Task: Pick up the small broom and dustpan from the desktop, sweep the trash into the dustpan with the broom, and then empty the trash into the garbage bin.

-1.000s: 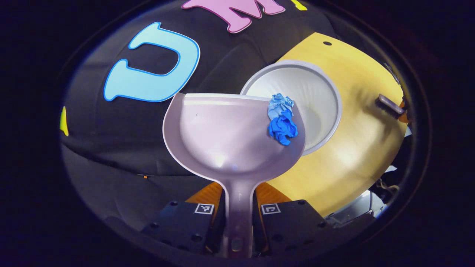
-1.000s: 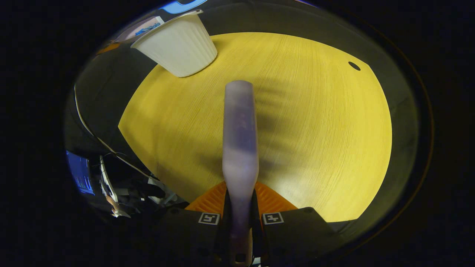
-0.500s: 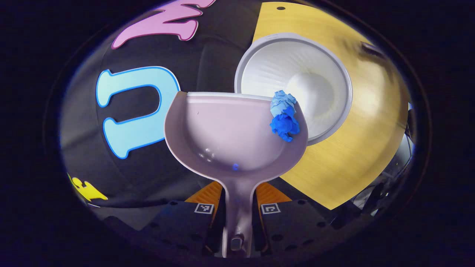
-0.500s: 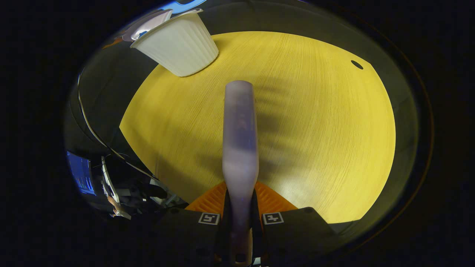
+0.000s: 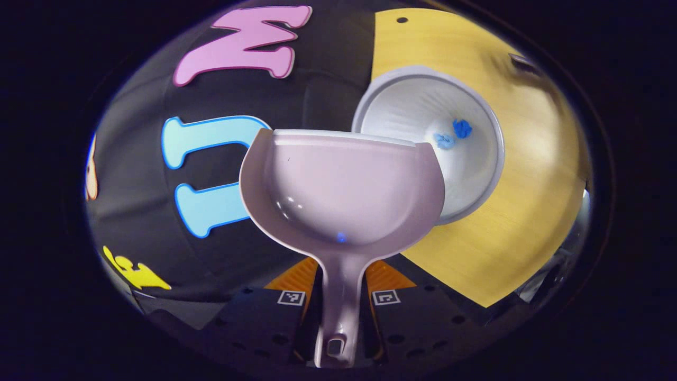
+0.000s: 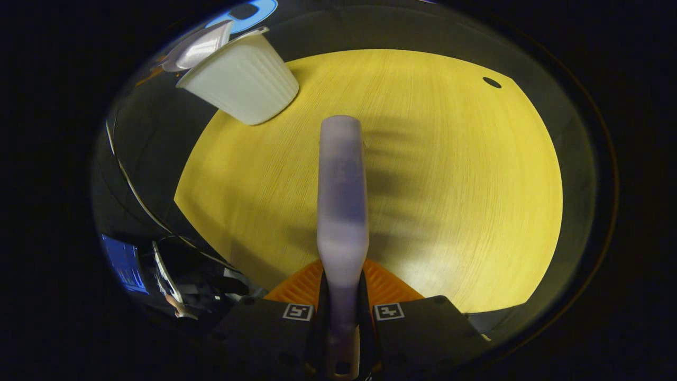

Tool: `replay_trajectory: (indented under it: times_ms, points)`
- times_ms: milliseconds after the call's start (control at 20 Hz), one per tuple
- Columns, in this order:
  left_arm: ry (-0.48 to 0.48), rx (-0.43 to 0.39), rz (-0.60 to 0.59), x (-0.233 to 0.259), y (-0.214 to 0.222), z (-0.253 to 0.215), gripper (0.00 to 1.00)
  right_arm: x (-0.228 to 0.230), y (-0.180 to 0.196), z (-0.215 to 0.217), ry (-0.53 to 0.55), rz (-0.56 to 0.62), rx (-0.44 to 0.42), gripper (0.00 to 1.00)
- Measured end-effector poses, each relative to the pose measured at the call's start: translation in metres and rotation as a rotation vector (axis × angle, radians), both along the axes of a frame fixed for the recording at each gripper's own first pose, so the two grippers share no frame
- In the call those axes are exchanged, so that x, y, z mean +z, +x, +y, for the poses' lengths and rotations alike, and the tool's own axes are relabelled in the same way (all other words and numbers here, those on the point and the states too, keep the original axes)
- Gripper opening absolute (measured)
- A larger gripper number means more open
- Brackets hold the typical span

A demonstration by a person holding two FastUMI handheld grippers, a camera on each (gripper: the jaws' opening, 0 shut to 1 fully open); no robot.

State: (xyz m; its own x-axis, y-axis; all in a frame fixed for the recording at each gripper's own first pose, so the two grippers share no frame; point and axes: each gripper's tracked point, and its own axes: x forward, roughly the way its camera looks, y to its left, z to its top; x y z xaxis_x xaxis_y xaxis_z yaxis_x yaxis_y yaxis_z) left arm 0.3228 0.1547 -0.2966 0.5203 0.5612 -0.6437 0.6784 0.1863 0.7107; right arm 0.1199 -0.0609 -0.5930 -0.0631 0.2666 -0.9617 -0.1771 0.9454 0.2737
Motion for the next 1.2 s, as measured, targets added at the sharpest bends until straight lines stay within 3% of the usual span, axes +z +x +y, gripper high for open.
replay_trajectory:
  times_ms: [150, 350, 500, 600, 800, 950, 1050, 1200]
  points:
    - [-0.290, 0.162, -0.186, -0.005, -0.014, -0.024, 0.29, 0.009, 0.022, -0.017, -0.038, -0.062, -0.053, 0.28]
    - [-0.624, 0.262, -0.342, -0.040, -0.010, -0.078, 0.29, 0.023, 0.048, -0.029, -0.079, -0.127, -0.117, 0.28]
    - [-0.922, 0.357, -0.319, -0.078, -0.037, -0.158, 0.30, 0.027, 0.048, -0.046, -0.138, -0.149, -0.139, 0.28]
    - [-1.069, 0.385, -0.254, -0.108, -0.056, -0.219, 0.29, 0.027, 0.043, -0.051, -0.162, -0.153, -0.146, 0.28]
    - [-1.152, 0.447, -0.048, -0.183, -0.115, -0.302, 0.30, 0.011, 0.025, -0.065, -0.220, -0.146, -0.183, 0.28]
    - [-1.192, 0.631, 0.077, -0.255, -0.136, -0.340, 0.30, -0.006, 0.004, -0.070, -0.230, -0.070, -0.198, 0.28]
    - [-1.152, 0.738, 0.087, -0.291, -0.149, -0.343, 0.30, -0.021, 0.004, -0.073, -0.261, -0.063, -0.178, 0.28]
    - [-0.971, 0.791, 0.102, -0.322, -0.177, -0.331, 0.29, -0.038, 0.005, -0.069, -0.280, -0.029, -0.157, 0.28]
